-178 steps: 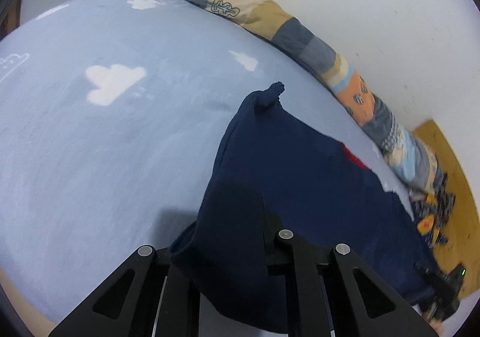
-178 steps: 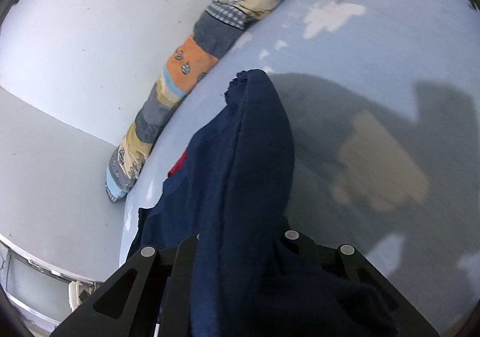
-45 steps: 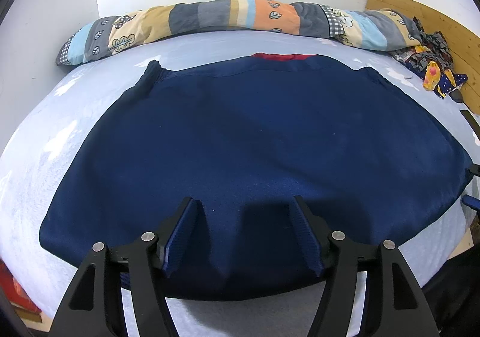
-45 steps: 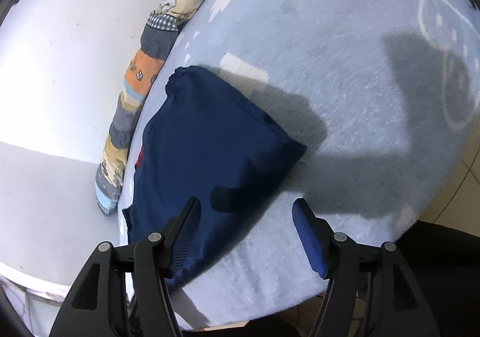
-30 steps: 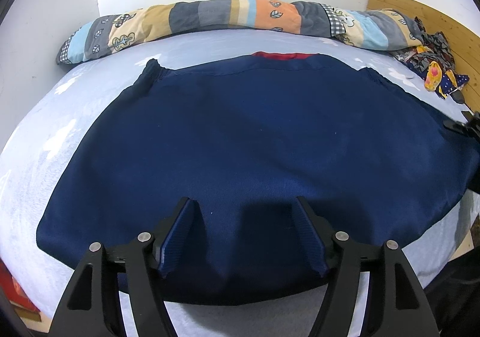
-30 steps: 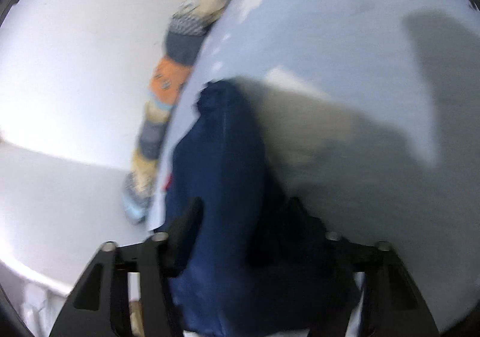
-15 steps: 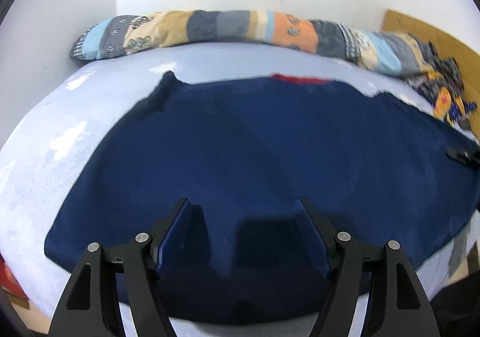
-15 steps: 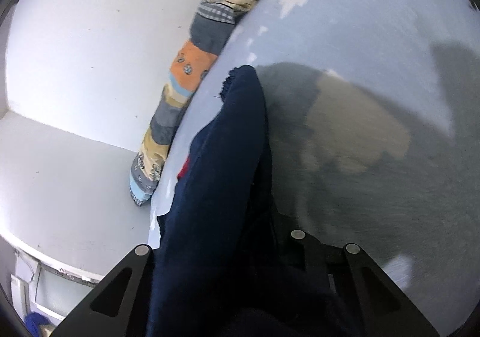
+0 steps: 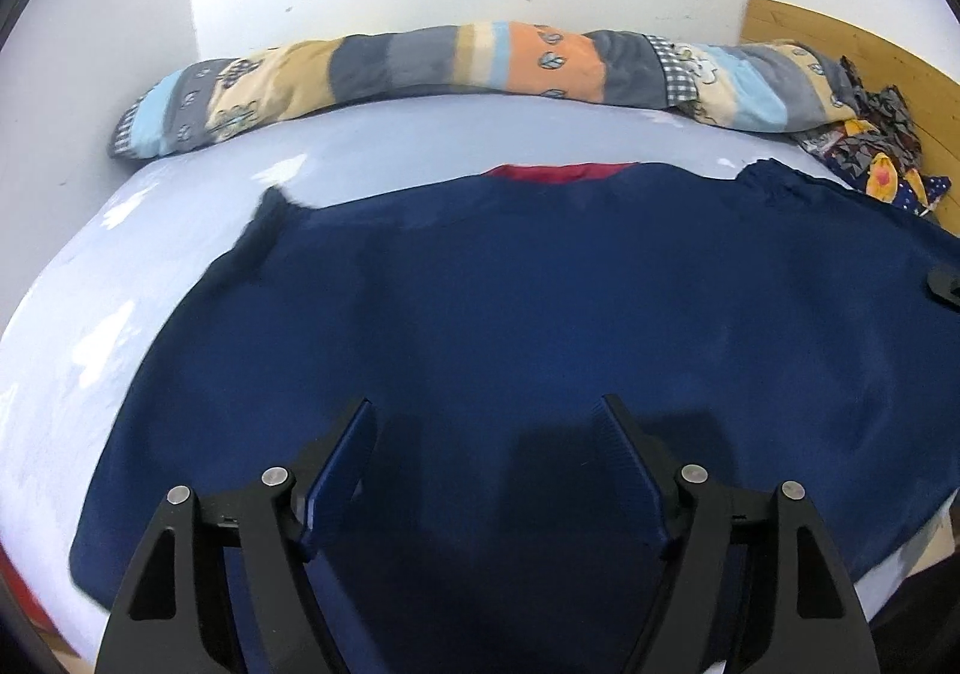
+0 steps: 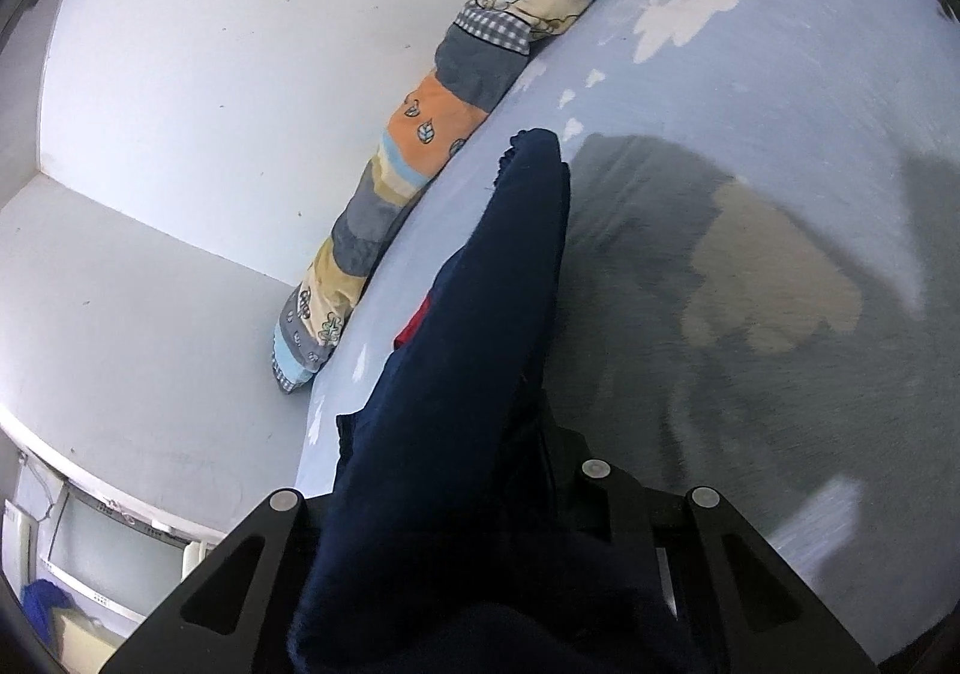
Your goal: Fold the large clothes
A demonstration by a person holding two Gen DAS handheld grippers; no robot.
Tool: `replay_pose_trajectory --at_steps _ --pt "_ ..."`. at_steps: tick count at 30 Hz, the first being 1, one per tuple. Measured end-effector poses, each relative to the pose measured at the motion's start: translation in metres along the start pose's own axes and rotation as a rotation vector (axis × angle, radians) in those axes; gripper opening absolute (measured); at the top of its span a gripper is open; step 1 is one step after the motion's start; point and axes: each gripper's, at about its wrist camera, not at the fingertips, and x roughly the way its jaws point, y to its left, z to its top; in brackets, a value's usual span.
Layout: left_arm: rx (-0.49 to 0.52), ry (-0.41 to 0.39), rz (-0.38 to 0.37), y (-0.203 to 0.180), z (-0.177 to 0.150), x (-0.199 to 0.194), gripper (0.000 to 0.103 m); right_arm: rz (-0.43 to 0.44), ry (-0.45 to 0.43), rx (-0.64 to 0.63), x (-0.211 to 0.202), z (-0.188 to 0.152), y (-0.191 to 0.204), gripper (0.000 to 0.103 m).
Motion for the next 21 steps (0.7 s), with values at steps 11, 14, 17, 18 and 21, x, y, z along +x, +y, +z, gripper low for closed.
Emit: replay_pose_trajectory --at_steps 11,14,17,18,21 --pt "-0.034 0.053 0.005 0.003 0.004 0.032 0.07 0.001 0.018 -0.058 -0.003 -0.001 0.028 0.022" --pt "0.03 0.142 -0.015 -0.002 -0.007 0.048 0.071 -0.006 0.018 -0.064 -0.001 -0.002 0.034 0.022" --pt "0.06 0.104 -0.007 -0.002 -0.008 0.039 0.07 -0.015 0.023 -0.052 0.003 -0.001 0.039 0.022" --pt "0.042 0.094 -0.02 0.002 -0.007 0.035 0.07 -0.019 0.024 -0.047 0.003 -0.001 0.043 0.022" --pt "-0.005 0.039 -0.003 0.023 -0.003 0.015 0.07 -0.042 0.03 -0.045 0.007 0.001 0.057 0.022"
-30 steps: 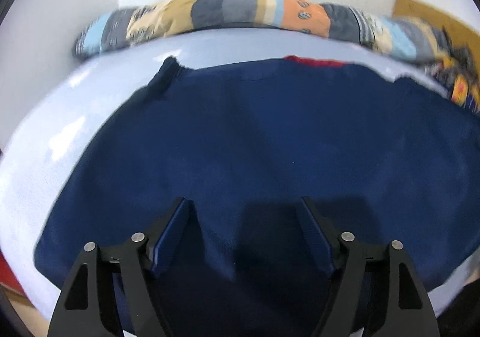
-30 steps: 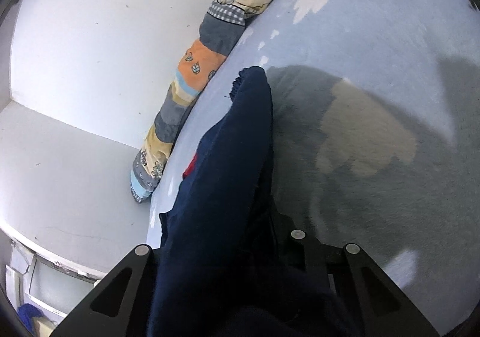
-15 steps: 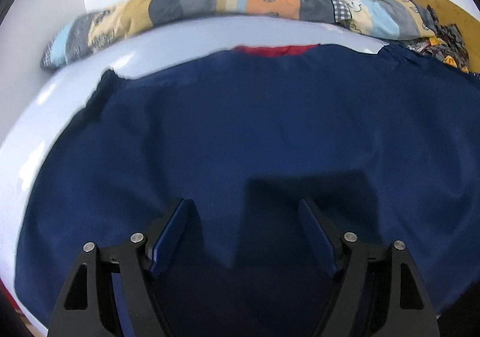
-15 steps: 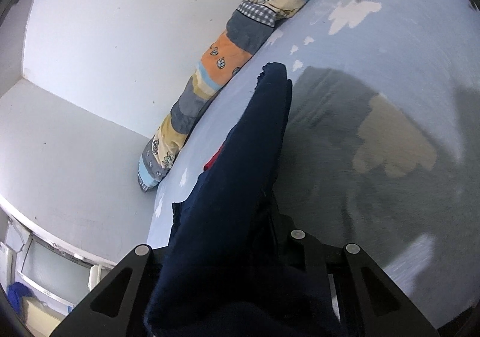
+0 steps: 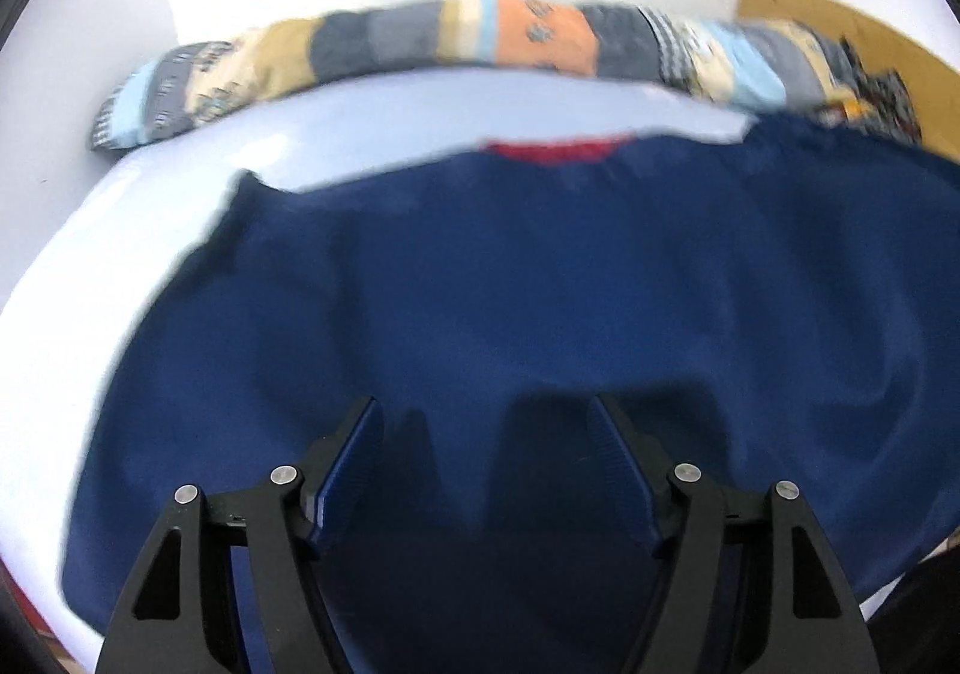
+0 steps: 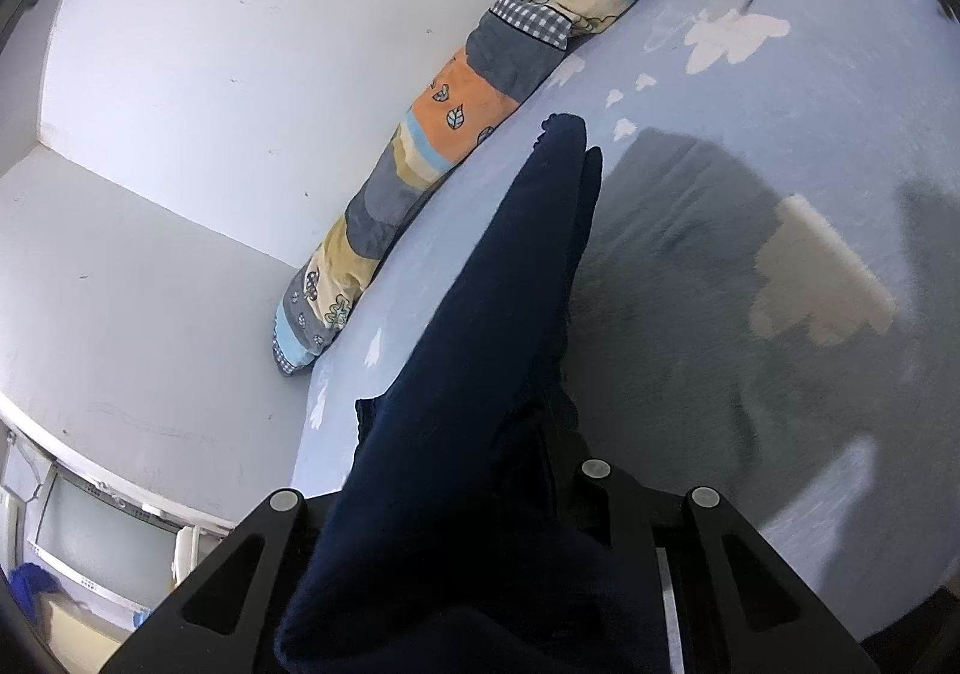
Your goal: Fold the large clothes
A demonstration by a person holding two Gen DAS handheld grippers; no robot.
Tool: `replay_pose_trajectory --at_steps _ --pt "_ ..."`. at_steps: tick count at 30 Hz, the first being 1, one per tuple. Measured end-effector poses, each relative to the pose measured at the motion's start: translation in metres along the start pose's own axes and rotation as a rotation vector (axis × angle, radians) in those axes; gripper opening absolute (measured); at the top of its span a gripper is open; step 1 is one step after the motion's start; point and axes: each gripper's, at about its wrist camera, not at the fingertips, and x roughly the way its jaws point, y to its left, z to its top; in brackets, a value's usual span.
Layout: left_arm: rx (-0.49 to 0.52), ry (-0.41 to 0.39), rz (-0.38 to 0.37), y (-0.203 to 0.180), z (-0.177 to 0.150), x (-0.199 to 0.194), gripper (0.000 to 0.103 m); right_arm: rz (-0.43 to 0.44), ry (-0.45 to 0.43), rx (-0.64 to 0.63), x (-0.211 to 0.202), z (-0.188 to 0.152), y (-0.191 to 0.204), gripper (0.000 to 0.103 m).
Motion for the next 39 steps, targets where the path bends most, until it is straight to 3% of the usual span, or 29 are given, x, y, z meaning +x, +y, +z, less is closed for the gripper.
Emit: replay_pose_trajectory --at_steps 4,7,8,15,19,25,30,33,39 --pt "-0.059 -0.013 0.058 0.032 -0.003 -0.004 0.071 -0.034 0.006 -0.013 0.003 -0.003 0.024 0.023" --pt "-0.042 0.081 0.089 0.044 -0.015 0.014 0.071 -0.051 0.01 -0.031 0.007 -0.008 0.043 0.023" --pt "-0.024 0.075 0.086 0.045 -0.016 0.013 0.072 -0.059 0.011 -0.042 0.009 -0.01 0.052 0.023" --pt "-0.122 -0.124 0.12 0.1 -0.002 -0.05 0.071 -0.102 0.039 -0.117 0.026 -0.028 0.102 0.023" --pt "-0.16 -0.138 0.179 0.147 0.002 -0.071 0.071 -0.135 0.072 -0.177 0.048 -0.041 0.138 0.023" --pt "-0.302 -0.162 0.271 0.214 -0.013 -0.089 0.071 -0.182 0.136 -0.305 0.111 -0.086 0.199 0.024" --pt "-0.419 -0.158 0.344 0.247 -0.034 -0.089 0.071 -0.216 0.218 -0.454 0.188 -0.157 0.236 0.022" --pt "-0.417 -0.117 0.322 0.248 -0.033 -0.076 0.07 -0.28 0.248 -0.516 0.226 -0.197 0.233 0.022" --pt "-0.401 -0.117 0.272 0.243 -0.027 -0.073 0.07 -0.292 0.259 -0.554 0.232 -0.206 0.234 0.023"
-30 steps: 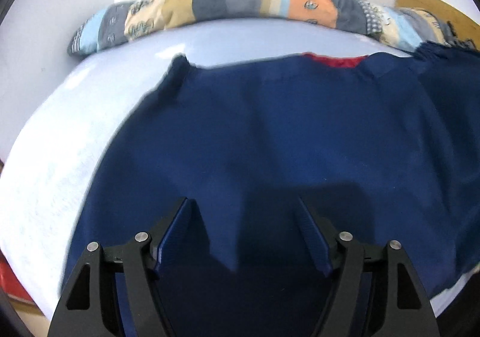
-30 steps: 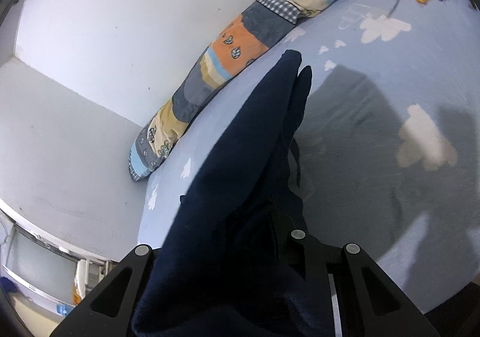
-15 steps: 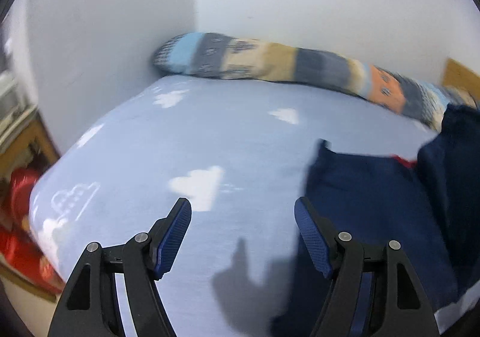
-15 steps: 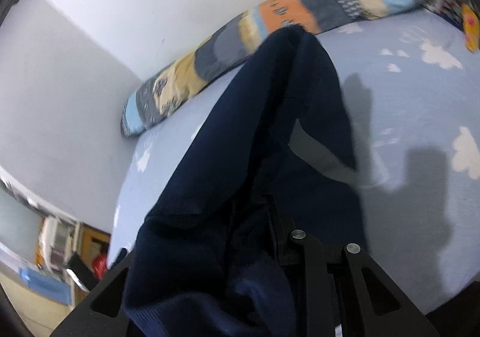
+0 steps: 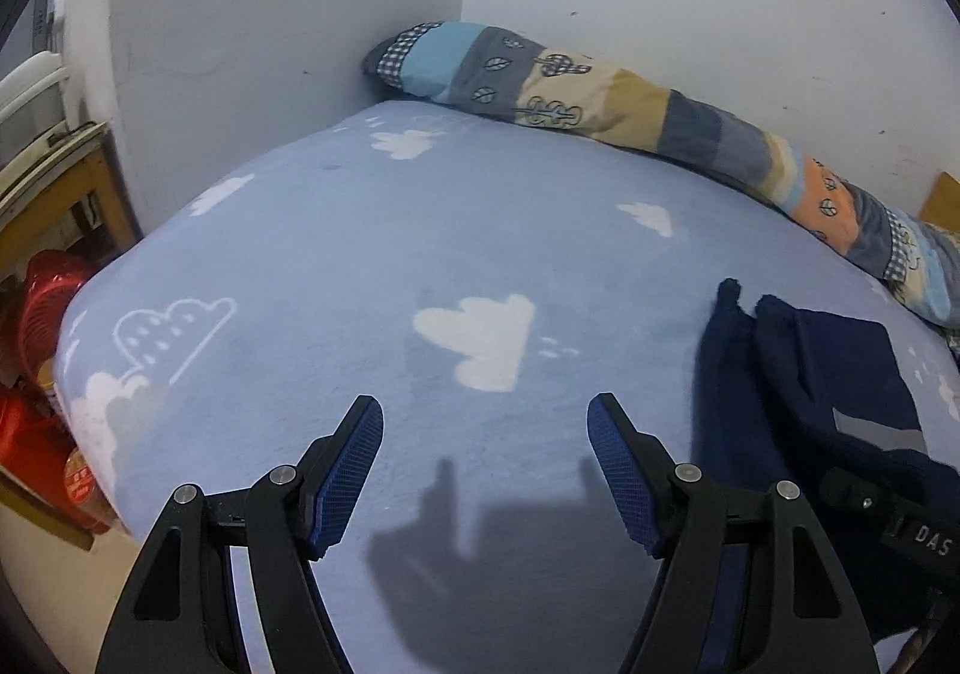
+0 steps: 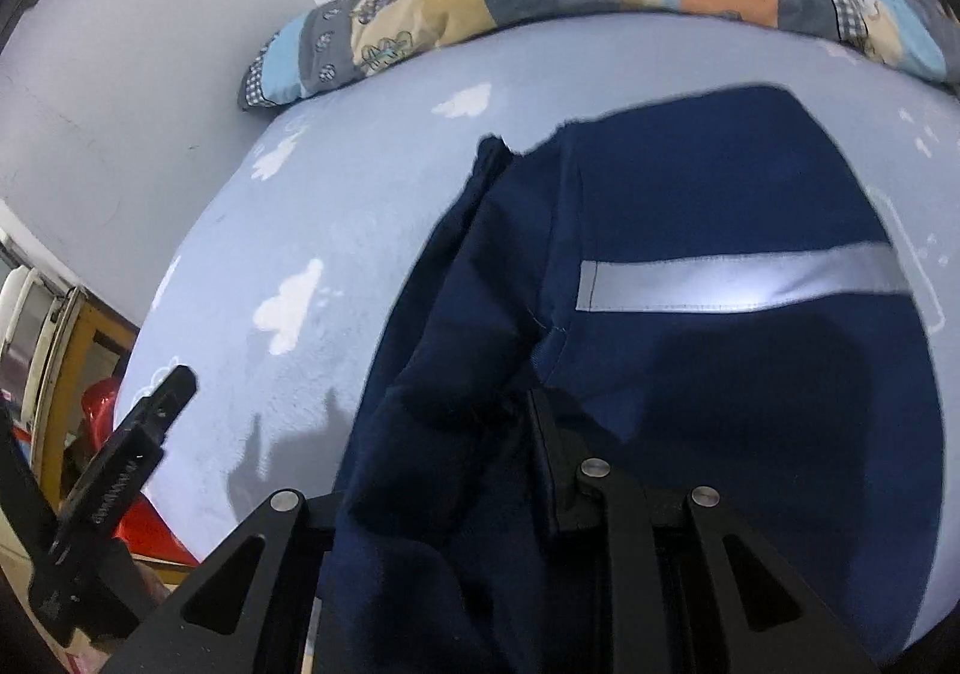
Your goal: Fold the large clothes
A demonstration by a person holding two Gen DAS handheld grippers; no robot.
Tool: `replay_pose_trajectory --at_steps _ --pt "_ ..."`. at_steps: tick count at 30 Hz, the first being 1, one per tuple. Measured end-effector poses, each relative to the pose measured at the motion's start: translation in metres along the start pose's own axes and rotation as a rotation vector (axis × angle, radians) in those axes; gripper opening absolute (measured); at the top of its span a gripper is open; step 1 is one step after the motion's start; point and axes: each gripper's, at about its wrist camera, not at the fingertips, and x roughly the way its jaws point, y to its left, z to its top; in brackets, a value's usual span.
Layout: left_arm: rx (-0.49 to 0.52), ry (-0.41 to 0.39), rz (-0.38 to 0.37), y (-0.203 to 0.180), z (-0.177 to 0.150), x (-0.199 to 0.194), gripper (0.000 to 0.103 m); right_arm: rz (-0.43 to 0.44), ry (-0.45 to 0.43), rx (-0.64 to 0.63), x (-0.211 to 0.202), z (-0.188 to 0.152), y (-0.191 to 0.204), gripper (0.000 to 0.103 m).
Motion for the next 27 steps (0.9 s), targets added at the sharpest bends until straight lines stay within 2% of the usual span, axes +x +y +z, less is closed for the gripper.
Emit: replay_pose_trajectory --at_steps 3,6,10,12,13,14,16,18,21,22,23,24,25,27 --pt "-0.016 -0.002 -0.017 0.011 0.013 0.007 0.07 0.004 -0.023 -0.069 -0.005 -0.001 0.012 0.023" --pt "-0.023 -0.003 -0.013 0.013 0.01 0.003 0.07 0.007 -0.024 -0.15 0.003 -0.015 0.032 0.023" --pt "-0.029 0.016 -0.002 0.017 0.008 0.006 0.07 -0.045 -0.011 -0.27 0.027 -0.04 0.053 0.023" --pt "-0.035 0.023 0.006 0.021 0.008 0.008 0.07 -0.063 -0.007 -0.305 0.039 -0.05 0.053 0.03" --pt "-0.035 0.023 0.013 0.02 0.009 0.007 0.07 -0.06 -0.014 -0.319 0.04 -0.052 0.054 0.038" --pt "-0.035 0.024 0.016 0.022 0.01 0.007 0.07 -0.03 -0.016 -0.341 0.038 -0.055 0.058 0.061" --pt "-0.043 0.019 0.022 0.023 0.012 0.006 0.07 0.039 0.012 -0.359 0.036 -0.056 0.066 0.089" --pt "-0.06 0.018 0.024 0.026 0.014 0.006 0.07 0.075 0.02 -0.399 0.025 -0.064 0.075 0.089" --pt "-0.097 0.01 0.009 0.03 0.015 0.002 0.07 0.257 0.058 -0.388 0.002 -0.068 0.067 0.085" --pt "-0.108 0.006 0.005 0.03 0.015 0.0 0.07 0.304 0.06 -0.376 -0.008 -0.066 0.06 0.072" --pt "-0.112 -0.001 -0.009 0.03 0.014 -0.003 0.07 0.351 0.06 -0.348 -0.021 -0.063 0.049 0.053" --pt "-0.12 -0.008 -0.018 0.029 0.014 -0.006 0.07 0.408 0.061 -0.295 -0.036 -0.057 0.03 0.047" --pt "-0.125 -0.016 -0.029 0.028 0.013 -0.009 0.07 0.428 0.05 -0.259 -0.046 -0.051 0.017 0.044" --pt "-0.093 -0.038 -0.088 0.019 0.011 -0.017 0.07 0.386 -0.042 -0.179 -0.079 -0.039 -0.026 0.046"
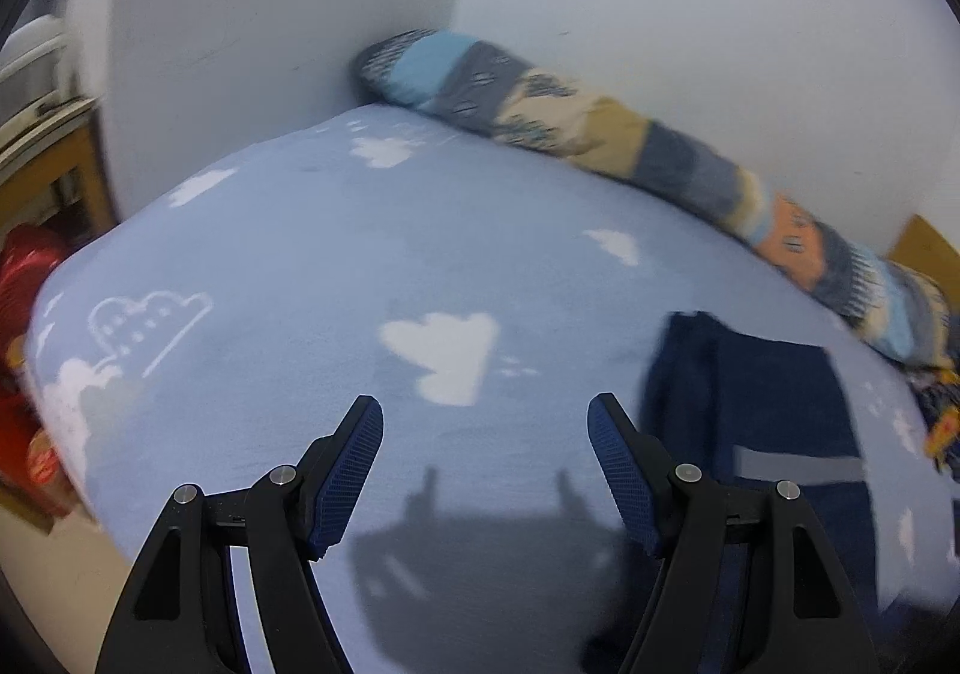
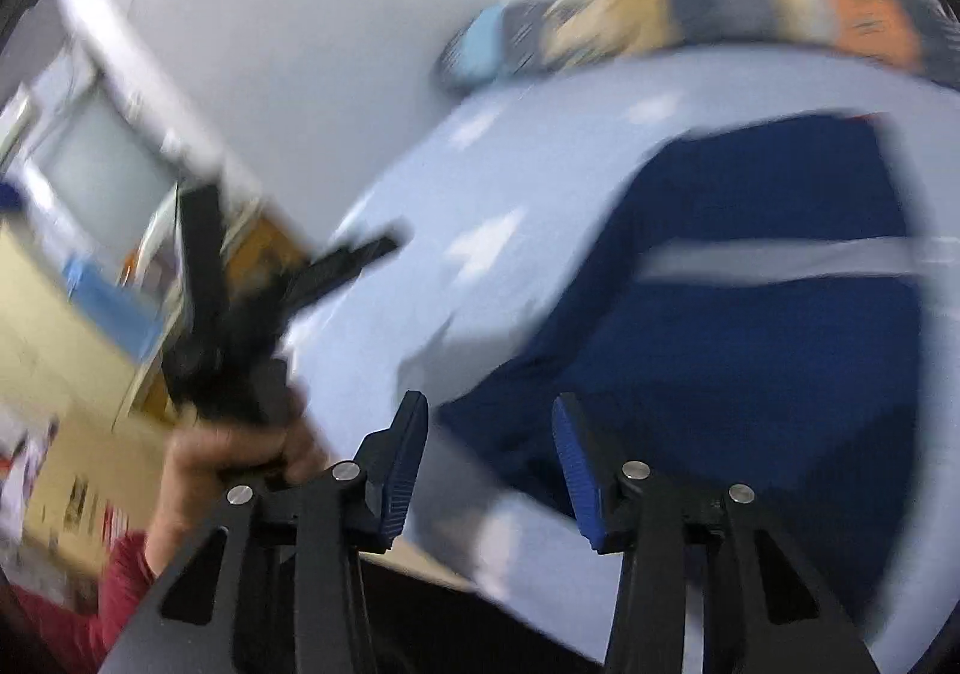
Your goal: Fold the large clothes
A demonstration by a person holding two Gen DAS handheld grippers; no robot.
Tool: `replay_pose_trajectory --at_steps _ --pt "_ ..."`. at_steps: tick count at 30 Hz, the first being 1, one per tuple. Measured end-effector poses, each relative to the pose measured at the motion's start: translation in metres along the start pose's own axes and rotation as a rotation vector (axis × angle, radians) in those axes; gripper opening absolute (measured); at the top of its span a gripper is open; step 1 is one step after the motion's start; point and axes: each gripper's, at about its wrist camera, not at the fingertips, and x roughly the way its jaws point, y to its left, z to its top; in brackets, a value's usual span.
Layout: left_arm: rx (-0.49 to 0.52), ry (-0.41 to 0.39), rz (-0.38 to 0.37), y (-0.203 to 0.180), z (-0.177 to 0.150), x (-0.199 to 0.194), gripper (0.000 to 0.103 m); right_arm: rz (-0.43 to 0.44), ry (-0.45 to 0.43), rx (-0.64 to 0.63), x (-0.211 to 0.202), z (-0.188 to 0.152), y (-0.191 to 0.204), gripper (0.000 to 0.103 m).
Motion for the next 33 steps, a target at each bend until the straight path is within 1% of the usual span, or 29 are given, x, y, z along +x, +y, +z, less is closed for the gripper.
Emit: replay_pose_trajectory --at_steps 1,3,4,5,6,7,8,11,13,15,18,19,20,21,23,25,26,28,29,31,32,33 --pt "0.02 -0.004 -0.029 -0.005 -0.002 -0.002 0.07 -0.039 -0.032 0.016 -0.016 0.002 -0.012 0.046" --pt "0.083 -0.011 -0.124 -0.023 -0.006 -0.009 0.07 -0.136 -0.078 0.044 -0.048 0.0 -0.043 0.043" --pt "0.102 -0.007 -0.174 -0.03 -0.008 -0.011 0.07 -0.181 -0.086 0.054 -0.06 -0.004 -0.056 0.037" --pt "0.126 0.008 -0.252 -0.041 -0.012 -0.014 0.07 -0.201 -0.088 0.063 -0.064 -0.006 -0.064 0.033" --pt "0.137 0.018 -0.292 -0.046 -0.014 -0.015 0.07 -0.219 -0.089 0.084 -0.072 -0.014 -0.074 0.032" --pt "0.157 0.041 -0.358 -0.056 -0.018 -0.016 0.07 -0.22 -0.087 0.097 -0.075 -0.019 -0.08 0.03" --pt "0.174 0.058 -0.404 -0.062 -0.02 -0.017 0.07 -0.222 -0.079 0.105 -0.076 -0.026 -0.083 0.03" --pt "0.247 0.091 -0.462 -0.082 -0.031 -0.018 0.07 -0.223 -0.06 0.089 -0.074 -0.046 -0.079 0.028" --pt "0.298 0.123 -0.47 -0.091 -0.039 -0.015 0.071 -0.219 -0.048 0.061 -0.069 -0.054 -0.076 0.028" --pt "0.344 0.166 -0.438 -0.096 -0.047 -0.007 0.071 -0.225 -0.008 0.03 -0.053 -0.061 -0.074 0.028" --pt "0.402 0.243 -0.344 -0.102 -0.058 0.012 0.071 -0.274 0.017 -0.012 -0.029 -0.068 -0.077 0.029" --pt "0.426 0.27 -0.305 -0.104 -0.062 0.02 0.07 -0.278 0.035 -0.018 -0.022 -0.07 -0.079 0.029" --pt "0.46 0.299 -0.256 -0.104 -0.068 0.028 0.07 -0.285 0.072 -0.025 -0.011 -0.072 -0.083 0.03" --pt "0.49 0.314 -0.22 -0.107 -0.072 0.033 0.071 -0.296 0.101 -0.048 -0.001 -0.075 -0.084 0.03" --pt "0.523 0.318 -0.187 -0.112 -0.074 0.035 0.071 -0.311 0.127 -0.081 0.006 -0.073 -0.081 0.031" --pt "0.523 0.305 -0.191 -0.115 -0.07 0.03 0.071 -0.308 0.165 -0.081 0.005 -0.064 -0.08 0.032" --pt "0.509 0.281 -0.207 -0.114 -0.065 0.023 0.069 -0.275 0.177 -0.071 -0.002 -0.054 -0.08 0.031" --pt "0.473 0.211 -0.256 -0.114 -0.06 0.008 0.07 -0.213 0.125 -0.04 -0.023 -0.036 -0.083 0.031" --pt "0.438 0.171 -0.3 -0.114 -0.051 0.001 0.071 -0.195 0.088 -0.021 -0.034 -0.025 -0.087 0.031" --pt "0.386 0.137 -0.331 -0.114 -0.043 -0.003 0.071 -0.195 0.035 0.018 -0.049 0.007 -0.101 0.032" --pt "0.352 0.13 -0.354 -0.117 -0.037 -0.001 0.071 -0.201 0.025 0.025 -0.051 0.017 -0.106 0.032" --pt "0.329 0.137 -0.365 -0.12 -0.034 0.004 0.071 -0.216 0.007 0.03 -0.052 0.034 -0.112 0.032"
